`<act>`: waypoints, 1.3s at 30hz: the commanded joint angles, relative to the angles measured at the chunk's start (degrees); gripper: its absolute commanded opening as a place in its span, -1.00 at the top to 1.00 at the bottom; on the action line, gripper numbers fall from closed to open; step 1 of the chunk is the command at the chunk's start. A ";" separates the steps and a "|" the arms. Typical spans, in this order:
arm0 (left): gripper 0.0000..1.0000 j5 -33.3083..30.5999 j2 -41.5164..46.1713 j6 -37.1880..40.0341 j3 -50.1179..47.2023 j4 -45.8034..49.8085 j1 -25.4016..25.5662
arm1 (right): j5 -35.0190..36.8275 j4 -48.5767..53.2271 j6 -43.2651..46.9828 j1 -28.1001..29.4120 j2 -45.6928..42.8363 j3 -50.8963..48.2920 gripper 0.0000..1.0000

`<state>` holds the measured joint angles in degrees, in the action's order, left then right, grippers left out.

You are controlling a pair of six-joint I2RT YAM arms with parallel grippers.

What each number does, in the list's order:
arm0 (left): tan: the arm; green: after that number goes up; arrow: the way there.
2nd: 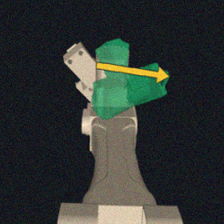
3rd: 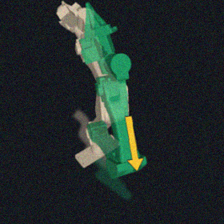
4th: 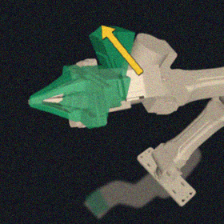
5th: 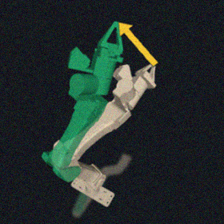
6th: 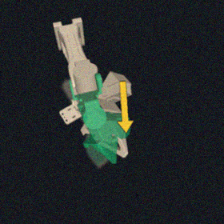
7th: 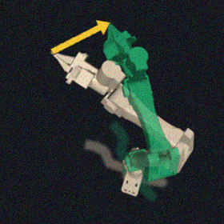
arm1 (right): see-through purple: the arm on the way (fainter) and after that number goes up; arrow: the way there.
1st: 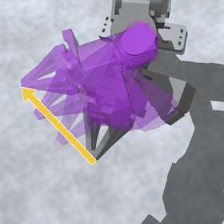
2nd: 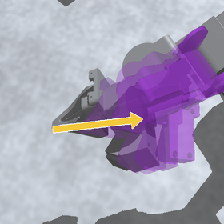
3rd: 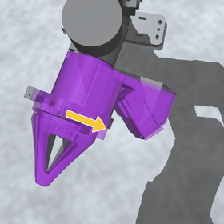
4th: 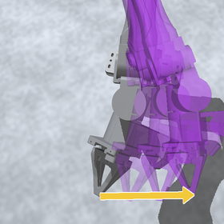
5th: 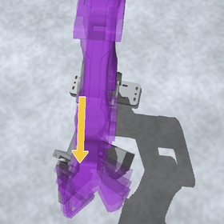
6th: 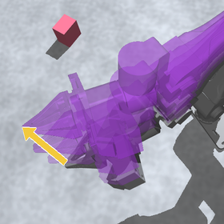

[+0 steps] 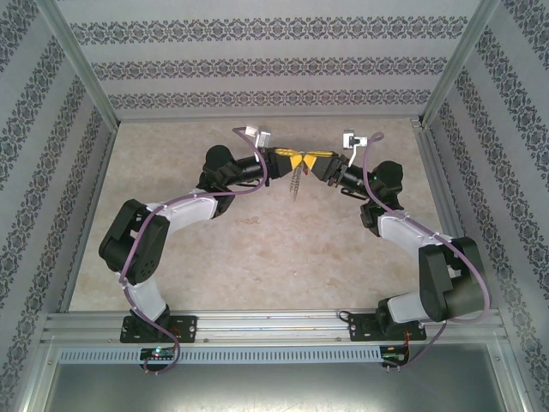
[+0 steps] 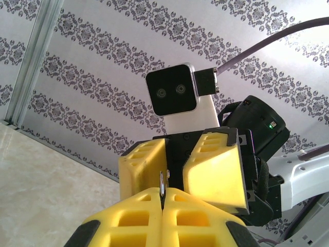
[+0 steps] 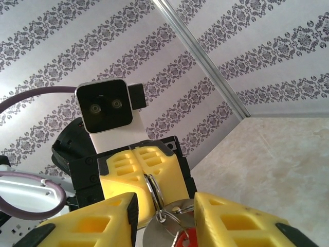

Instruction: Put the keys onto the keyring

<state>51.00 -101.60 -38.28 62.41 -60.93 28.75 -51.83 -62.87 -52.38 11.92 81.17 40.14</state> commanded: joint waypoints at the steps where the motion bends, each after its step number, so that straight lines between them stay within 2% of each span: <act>1: 1.00 1.12 -0.48 -1.20 2.17 -4.38 -0.46 | -1.32 -3.57 -0.33 0.91 0.75 1.78 0.40; 5: 1.00 1.09 -0.57 -1.28 2.30 -4.45 -0.41 | -1.41 -3.62 -0.31 0.95 0.64 1.56 0.63; 14: 1.00 1.01 -0.94 -1.66 2.41 -4.72 -0.45 | -1.93 -3.60 -0.09 0.82 0.40 1.08 1.00; 21: 1.00 0.98 -0.88 -1.84 2.37 -4.95 -0.86 | -1.34 -3.23 0.33 0.26 0.39 1.07 1.00; 28: 0.62 0.47 -0.67 -4.55 1.36 -5.51 -5.43 | -1.89 0.22 2.53 -0.60 1.16 2.94 1.00; 34: 0.48 3.72 -0.58 -4.80 2.07 -2.51 -9.46 | -3.46 3.35 4.51 -1.30 4.04 6.02 1.00; 39: 0.46 8.34 -0.43 -1.72 4.55 4.74 -10.91 | -6.50 7.61 7.47 -1.46 6.78 10.03 1.00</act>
<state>55.00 -101.91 -42.19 64.34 -59.68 18.28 -55.20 -56.21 -48.25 10.98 87.13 46.92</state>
